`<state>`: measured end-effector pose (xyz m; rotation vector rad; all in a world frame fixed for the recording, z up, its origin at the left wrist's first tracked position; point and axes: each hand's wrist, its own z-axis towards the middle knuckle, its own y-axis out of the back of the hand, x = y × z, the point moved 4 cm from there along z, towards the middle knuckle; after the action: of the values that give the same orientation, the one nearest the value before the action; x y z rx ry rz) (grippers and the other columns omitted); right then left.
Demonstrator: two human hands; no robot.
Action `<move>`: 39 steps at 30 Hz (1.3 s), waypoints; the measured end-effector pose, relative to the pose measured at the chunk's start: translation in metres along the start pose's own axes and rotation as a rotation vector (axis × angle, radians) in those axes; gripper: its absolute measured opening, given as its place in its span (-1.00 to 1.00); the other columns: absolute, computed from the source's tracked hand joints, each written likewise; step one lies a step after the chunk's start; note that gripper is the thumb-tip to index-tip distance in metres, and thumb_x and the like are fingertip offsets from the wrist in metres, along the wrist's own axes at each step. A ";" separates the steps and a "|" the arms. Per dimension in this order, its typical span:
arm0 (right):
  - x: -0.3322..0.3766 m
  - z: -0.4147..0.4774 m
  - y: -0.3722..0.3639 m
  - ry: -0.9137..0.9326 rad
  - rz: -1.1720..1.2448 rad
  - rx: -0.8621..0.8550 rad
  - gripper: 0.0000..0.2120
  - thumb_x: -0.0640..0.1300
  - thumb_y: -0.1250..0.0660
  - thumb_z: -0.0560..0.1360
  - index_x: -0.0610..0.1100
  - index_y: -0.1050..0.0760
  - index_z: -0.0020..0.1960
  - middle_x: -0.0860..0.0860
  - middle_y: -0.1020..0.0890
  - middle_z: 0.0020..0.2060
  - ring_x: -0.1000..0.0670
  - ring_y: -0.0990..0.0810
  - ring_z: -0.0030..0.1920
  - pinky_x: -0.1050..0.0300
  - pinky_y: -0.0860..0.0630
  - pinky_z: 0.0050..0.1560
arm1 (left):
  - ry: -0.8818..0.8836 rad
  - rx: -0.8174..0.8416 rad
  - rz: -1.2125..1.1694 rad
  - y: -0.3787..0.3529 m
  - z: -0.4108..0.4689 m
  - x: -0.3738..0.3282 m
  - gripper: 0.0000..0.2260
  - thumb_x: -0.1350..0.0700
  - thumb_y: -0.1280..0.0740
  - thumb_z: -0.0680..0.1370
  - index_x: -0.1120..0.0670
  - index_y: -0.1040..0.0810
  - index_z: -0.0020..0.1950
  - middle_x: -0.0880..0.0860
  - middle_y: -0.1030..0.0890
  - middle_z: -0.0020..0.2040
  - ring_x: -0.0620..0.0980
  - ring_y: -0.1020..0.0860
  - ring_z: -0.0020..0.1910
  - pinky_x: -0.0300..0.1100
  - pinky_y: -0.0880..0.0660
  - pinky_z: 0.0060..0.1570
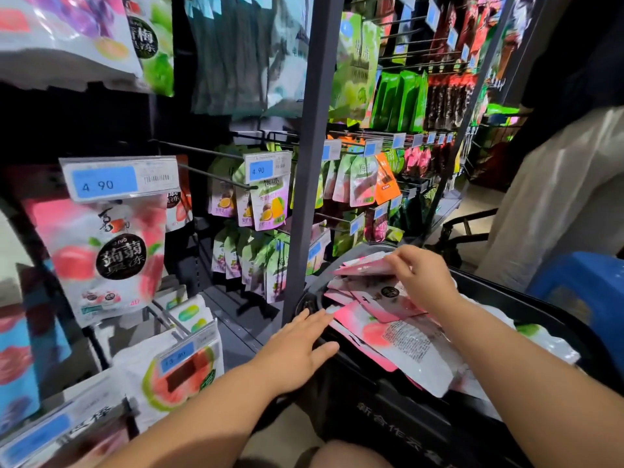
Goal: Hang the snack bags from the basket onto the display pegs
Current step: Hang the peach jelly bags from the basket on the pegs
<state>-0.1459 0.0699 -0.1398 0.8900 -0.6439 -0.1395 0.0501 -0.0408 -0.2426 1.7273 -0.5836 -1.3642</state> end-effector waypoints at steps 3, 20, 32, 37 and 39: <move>0.018 -0.005 0.012 0.035 0.142 -0.112 -0.74 -0.13 -0.24 0.63 -0.21 -0.55 -0.17 -0.04 -0.60 -0.29 -0.02 -0.53 -0.24 0.09 -0.38 -0.21 | 0.029 -0.047 -0.118 0.008 -0.003 -0.004 -0.48 -0.16 -0.11 0.65 -0.16 -0.04 0.59 -0.15 -0.04 0.59 -0.14 0.10 0.57 -0.13 0.03 0.52; 0.100 -0.004 0.006 -0.074 0.736 -0.267 -0.70 -0.07 -0.21 0.66 -0.04 -0.41 -0.25 0.06 -0.47 -0.32 0.08 -0.43 -0.28 0.14 -0.40 -0.21 | -0.038 -0.292 -1.101 0.047 -0.015 -0.008 -0.29 0.09 -0.59 0.15 0.13 -0.47 0.26 0.05 -0.71 0.02 -0.02 -0.68 -0.06 -0.14 -0.59 -0.07; 0.048 -0.001 0.001 -0.144 0.378 0.010 -0.72 0.00 -0.24 0.62 -0.09 -0.51 -0.21 0.01 -0.55 -0.26 -0.02 -0.54 -0.19 -0.05 -0.52 -0.08 | 0.115 -0.197 -1.190 0.032 -0.022 -0.005 -0.78 0.30 -0.48 0.42 0.15 -0.61 0.04 0.04 -0.71 -0.14 -0.13 -0.63 -0.26 -0.33 -0.51 -0.28; -0.007 -0.020 -0.014 -0.136 -0.183 0.634 -0.38 0.43 -0.36 0.35 0.14 -0.51 0.30 0.10 -0.51 0.34 0.06 -0.51 0.26 0.19 -0.36 0.23 | 0.183 -0.325 -1.170 0.040 -0.024 0.011 -0.84 0.32 -0.40 0.50 0.13 -0.58 0.03 -0.06 -0.68 -0.28 -0.17 -0.58 -0.34 -0.36 -0.49 -0.32; -0.018 -0.029 -0.018 -0.110 -0.187 0.746 0.01 0.68 -0.27 0.03 0.23 -0.41 0.38 0.14 -0.33 0.49 0.07 -0.39 0.40 0.15 -0.28 0.38 | 0.191 -0.351 -1.181 0.042 -0.025 0.014 -0.84 0.32 -0.40 0.50 0.13 -0.58 0.03 -0.08 -0.67 -0.31 -0.17 -0.57 -0.35 -0.37 -0.48 -0.34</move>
<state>-0.1415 0.0851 -0.1747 1.6727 -0.7247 -0.1161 0.0835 -0.0661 -0.2136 1.8936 0.9040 -1.8428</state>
